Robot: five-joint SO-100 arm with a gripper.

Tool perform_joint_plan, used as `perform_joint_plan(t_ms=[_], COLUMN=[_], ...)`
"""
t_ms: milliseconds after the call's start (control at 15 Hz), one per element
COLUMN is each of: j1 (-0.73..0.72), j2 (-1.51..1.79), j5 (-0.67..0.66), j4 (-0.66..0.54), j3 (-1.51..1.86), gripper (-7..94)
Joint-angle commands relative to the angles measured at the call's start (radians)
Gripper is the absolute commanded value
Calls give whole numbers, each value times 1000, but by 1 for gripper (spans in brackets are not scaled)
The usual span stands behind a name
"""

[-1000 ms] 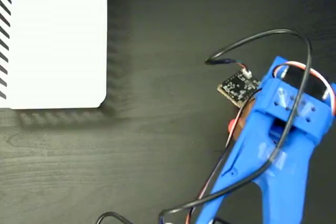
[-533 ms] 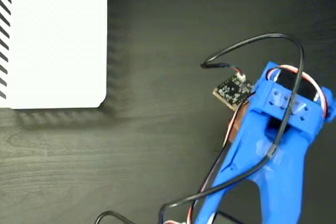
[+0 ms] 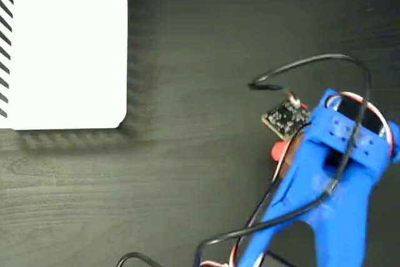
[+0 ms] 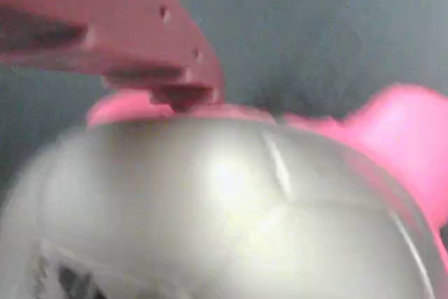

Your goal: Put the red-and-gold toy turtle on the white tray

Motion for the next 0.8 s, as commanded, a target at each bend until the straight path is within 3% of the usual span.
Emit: perform_joint_plan(t_ms=[0,267,400,533,733], j1=[17,20,18,21,29], j2=[15,14,17,21,41], j5=[8,12,11,9,-3], j4=[2,-15,-14,8,144], j3=[-3,15,15,-2,-164], gripper=[48,7,0,0,0])
